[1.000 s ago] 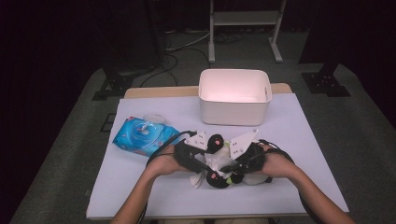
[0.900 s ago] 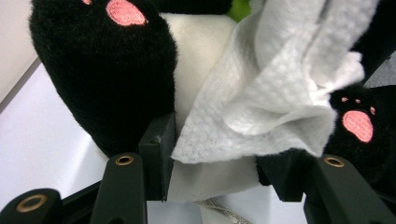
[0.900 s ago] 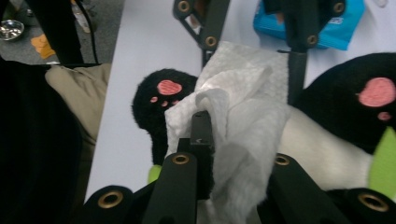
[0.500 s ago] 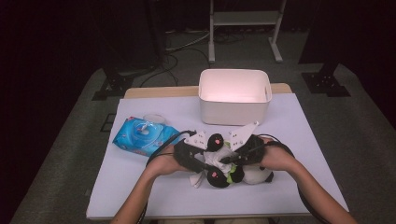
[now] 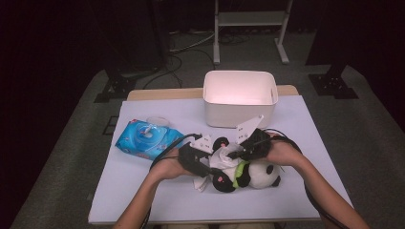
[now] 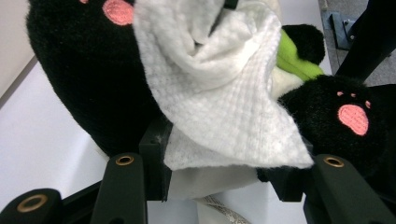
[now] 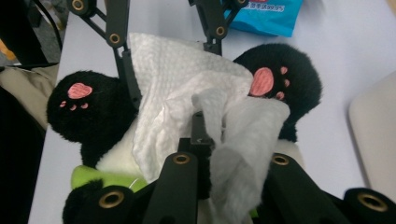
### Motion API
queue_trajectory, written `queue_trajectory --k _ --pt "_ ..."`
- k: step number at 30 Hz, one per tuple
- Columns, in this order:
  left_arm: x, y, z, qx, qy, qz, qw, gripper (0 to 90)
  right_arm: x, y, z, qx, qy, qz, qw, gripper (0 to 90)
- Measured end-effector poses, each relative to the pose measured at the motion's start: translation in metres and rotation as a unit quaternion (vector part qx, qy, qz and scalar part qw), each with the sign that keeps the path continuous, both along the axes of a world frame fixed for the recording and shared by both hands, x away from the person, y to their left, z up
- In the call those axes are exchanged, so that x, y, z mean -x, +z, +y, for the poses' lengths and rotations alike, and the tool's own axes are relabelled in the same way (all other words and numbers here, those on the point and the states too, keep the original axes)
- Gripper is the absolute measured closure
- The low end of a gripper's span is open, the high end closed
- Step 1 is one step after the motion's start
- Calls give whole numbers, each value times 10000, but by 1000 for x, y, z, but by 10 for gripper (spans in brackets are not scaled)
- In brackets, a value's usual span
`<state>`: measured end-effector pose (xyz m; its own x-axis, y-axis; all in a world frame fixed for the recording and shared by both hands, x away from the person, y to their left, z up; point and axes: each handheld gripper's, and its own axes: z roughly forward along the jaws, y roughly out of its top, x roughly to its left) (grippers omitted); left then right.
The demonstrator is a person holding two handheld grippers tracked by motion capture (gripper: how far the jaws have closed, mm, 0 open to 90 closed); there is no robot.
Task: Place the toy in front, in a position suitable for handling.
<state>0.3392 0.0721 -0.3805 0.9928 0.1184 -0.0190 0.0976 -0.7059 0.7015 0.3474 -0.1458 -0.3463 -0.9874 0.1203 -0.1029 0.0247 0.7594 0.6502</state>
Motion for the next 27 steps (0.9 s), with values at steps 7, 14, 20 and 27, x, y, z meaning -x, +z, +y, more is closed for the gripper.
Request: queue_trajectory --k 7,14,20,27 --pt "-2 4 -4 -149 2 45 9999 502 9 -1 -5 -124 79 -36 9999 806" --pt "-8 6 -5 -252 -19 207 9995 501 23 -6 -11 -147 223 -18 9996 806" --pt "-12 6 -6 -317 44 236 9992 490 35 -8 -17 -273 369 45 9989 806" --pt "-15 6 -7 -328 53 295 9990 490 41 -4 -10 -411 545 9 9977 805"
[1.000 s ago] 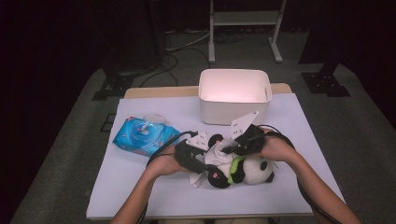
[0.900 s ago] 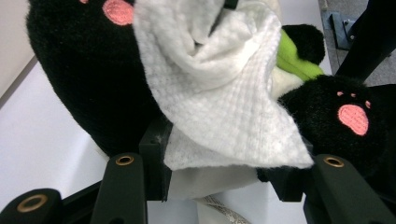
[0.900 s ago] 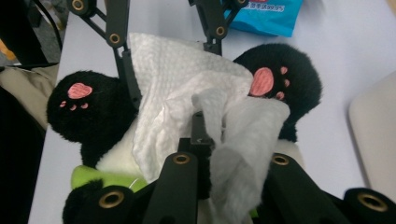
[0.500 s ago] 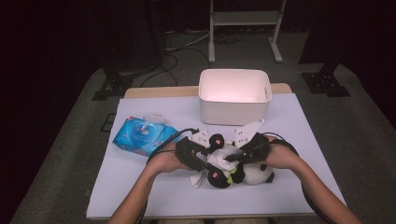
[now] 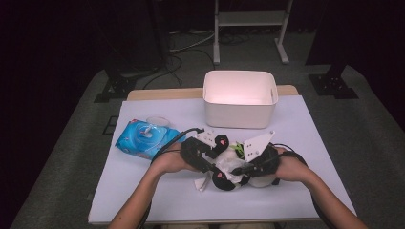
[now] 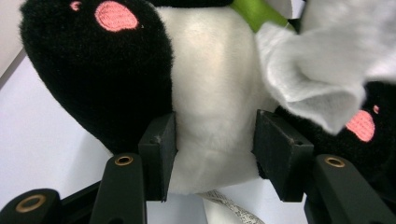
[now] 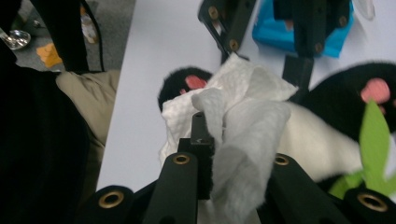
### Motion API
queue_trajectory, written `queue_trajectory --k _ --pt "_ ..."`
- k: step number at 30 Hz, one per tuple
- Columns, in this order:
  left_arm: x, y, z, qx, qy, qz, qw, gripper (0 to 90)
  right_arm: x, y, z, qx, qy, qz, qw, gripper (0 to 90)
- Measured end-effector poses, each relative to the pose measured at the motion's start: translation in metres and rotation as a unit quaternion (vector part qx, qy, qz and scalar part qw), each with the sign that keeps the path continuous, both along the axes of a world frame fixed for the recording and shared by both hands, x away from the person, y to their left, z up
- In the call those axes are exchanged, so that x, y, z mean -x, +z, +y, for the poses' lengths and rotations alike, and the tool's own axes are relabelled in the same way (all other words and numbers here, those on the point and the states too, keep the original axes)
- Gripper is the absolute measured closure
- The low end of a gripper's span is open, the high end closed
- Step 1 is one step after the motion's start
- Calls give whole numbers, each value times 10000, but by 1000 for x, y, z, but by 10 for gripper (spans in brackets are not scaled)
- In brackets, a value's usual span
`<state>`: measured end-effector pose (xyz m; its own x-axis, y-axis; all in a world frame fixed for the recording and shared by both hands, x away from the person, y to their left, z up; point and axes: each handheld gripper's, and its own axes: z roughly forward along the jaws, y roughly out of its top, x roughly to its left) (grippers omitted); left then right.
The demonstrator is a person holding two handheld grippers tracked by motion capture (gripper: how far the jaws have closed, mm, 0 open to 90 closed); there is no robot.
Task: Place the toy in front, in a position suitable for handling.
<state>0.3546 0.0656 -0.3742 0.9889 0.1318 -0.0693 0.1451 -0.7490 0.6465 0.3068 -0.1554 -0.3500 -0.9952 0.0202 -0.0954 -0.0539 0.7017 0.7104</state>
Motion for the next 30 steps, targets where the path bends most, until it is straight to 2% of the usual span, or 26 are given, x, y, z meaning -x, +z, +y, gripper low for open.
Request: queue_trajectory --k 3,7,15,21,30 --pt "-1 0 0 -18 -12 17 10000 490 1 0 6 15 100 -18 9999 805" --pt "-2 1 -1 -90 -20 18 10000 491 -1 -1 0 99 -20 -27 9999 805" --pt "-1 2 -1 -151 -19 -10 9999 491 -2 2 -31 154 -414 -62 9990 805" --pt "-1 3 -2 -206 -29 -32 9998 490 -4 0 -58 195 -772 -44 9968 805" --pt "0 3 -2 -255 -50 -23 9997 490 -8 1 -95 23 -1200 -33 9928 804"
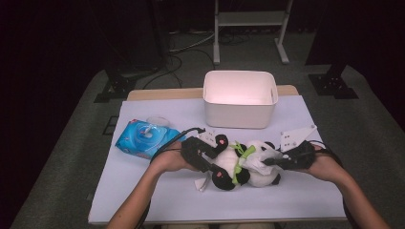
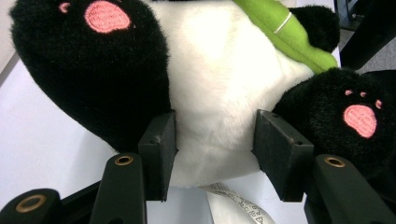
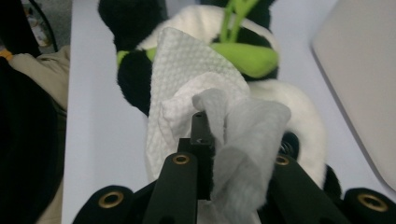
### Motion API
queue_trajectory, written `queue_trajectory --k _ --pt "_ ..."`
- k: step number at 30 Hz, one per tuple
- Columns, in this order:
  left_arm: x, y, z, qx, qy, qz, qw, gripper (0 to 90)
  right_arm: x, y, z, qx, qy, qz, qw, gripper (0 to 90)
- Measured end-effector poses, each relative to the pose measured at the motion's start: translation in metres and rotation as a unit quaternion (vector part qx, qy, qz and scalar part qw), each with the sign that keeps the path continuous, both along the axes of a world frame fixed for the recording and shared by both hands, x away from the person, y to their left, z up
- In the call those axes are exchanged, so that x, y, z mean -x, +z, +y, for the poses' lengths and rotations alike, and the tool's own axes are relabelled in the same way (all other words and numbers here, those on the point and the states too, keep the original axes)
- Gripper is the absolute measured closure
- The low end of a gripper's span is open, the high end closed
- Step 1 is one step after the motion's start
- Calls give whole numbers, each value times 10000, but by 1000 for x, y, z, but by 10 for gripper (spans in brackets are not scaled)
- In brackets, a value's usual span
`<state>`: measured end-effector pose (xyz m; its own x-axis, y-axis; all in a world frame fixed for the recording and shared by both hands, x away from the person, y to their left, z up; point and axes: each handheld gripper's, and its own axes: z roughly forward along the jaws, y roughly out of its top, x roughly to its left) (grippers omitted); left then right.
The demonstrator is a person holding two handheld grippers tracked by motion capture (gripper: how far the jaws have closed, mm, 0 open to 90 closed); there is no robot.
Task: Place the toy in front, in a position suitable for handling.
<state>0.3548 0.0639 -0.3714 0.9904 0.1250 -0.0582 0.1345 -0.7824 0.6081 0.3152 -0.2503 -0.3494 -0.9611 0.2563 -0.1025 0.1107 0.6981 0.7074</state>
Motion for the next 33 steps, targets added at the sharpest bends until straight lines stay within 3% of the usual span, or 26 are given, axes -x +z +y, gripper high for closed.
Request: queue_trajectory --k 7,9,13,24,33 --pt "-1 0 0 -17 0 9 10000 491 -14 -1 -15 -51 -260 84 9996 802" --pt "-2 0 0 -29 29 22 10000 489 -20 -3 -14 -130 -276 175 9994 802" --pt "-2 2 2 -40 43 48 10000 474 -23 -7 -5 -68 -198 213 9996 805" --pt "4 21 3 10 -152 35 9999 462 -6 -11 -1 74 -82 238 9997 810" --pt "2 31 16 152 37 -19 9999 444 0 -14 0 -16 -54 240 9997 810"
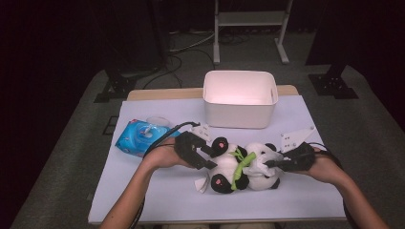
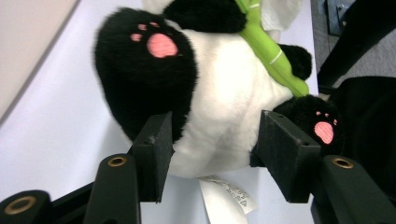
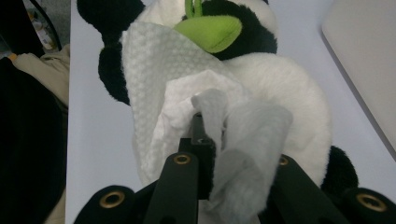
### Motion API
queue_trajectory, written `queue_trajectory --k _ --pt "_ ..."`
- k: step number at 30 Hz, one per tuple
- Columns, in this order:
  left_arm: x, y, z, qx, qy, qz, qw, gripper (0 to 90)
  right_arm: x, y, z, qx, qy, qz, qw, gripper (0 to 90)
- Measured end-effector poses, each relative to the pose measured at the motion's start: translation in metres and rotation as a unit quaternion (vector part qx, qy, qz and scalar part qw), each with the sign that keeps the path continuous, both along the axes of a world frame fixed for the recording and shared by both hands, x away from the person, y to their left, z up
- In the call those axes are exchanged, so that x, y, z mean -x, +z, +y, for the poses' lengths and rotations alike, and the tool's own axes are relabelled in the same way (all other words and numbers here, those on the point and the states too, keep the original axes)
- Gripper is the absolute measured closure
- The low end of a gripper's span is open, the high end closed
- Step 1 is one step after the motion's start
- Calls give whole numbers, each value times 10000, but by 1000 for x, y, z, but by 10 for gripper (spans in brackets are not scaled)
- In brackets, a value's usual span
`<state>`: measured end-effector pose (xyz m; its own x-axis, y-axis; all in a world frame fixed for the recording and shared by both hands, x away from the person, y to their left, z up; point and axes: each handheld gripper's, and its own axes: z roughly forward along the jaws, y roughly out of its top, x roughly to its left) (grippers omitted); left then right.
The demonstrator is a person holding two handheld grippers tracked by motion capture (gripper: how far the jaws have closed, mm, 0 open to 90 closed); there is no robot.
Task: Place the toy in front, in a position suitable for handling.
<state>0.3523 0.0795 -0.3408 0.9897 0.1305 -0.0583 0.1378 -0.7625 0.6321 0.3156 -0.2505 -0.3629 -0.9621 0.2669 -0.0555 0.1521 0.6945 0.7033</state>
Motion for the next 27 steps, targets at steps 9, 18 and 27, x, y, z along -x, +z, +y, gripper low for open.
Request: queue_trajectory --k 9,18,27 --pt "-5 0 1 29 114 -8 9999 425 3 0 5 49 34 -47 10000 813" --pt "-10 2 1 95 230 -4 9997 403 6 -1 6 -26 90 -1 10000 814" --pt "-18 -10 -15 53 213 49 9997 398 11 -1 7 -25 157 -33 9999 814"
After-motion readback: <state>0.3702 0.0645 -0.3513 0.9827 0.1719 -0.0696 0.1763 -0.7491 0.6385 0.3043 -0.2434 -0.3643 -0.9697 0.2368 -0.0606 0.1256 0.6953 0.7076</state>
